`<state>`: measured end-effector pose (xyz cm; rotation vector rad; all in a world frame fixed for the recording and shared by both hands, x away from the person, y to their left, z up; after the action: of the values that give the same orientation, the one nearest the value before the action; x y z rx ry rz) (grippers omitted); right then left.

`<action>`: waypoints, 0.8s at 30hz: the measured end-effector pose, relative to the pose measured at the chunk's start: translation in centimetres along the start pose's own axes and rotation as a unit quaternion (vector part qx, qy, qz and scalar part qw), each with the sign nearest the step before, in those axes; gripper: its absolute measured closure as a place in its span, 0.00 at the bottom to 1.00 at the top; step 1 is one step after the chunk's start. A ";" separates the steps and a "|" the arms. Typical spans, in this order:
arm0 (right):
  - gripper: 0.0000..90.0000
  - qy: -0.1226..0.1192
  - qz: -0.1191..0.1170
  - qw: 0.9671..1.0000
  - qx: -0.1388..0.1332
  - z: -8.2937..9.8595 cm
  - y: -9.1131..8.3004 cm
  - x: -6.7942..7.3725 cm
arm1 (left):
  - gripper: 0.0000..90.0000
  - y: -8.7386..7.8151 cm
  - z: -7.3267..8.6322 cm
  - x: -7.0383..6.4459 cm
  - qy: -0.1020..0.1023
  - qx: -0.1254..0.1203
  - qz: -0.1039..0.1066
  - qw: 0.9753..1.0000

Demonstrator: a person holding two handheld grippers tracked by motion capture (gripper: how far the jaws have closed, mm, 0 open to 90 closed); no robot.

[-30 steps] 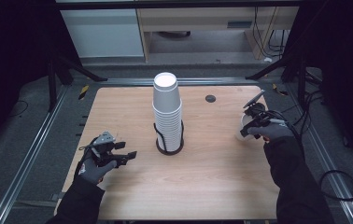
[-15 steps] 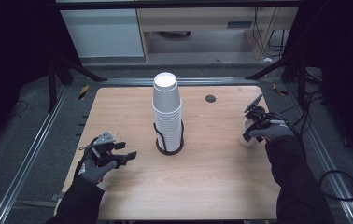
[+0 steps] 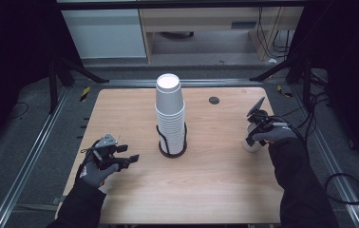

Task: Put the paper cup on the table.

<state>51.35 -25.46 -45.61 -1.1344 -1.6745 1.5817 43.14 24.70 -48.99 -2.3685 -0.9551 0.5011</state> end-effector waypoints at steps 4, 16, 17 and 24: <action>0.09 -0.003 0.001 1.000 0.001 0.0 0.0 0.0 | 0.31 0.0 0.0 0.0 0.000 0.001 -0.001 1.000; 0.06 -0.015 0.011 1.000 -0.015 -0.2 0.3 0.2 | 0.31 0.1 0.0 0.0 0.000 0.002 0.000 1.000; 0.06 -0.016 0.012 1.000 -0.015 -0.2 0.3 0.2 | 0.31 0.1 0.0 0.0 -0.001 0.001 0.000 1.000; 0.02 -0.009 0.005 0.999 -0.044 -0.3 -0.4 0.2 | 0.31 0.1 0.0 0.0 0.000 0.002 0.000 1.000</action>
<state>51.42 -25.15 -45.21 -1.1761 -1.7686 1.5427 43.16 24.69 -49.07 -2.3641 -0.9540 0.5026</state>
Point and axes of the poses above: each handheld gripper's, and its own axes: y roughly forward along the jaws, z roughly out of its underside, x roughly to its left, the point moved 4 cm from there along y, roughly forward along the jaws, and after that the axes turned 1 degree about x, right-handed, at the moved point
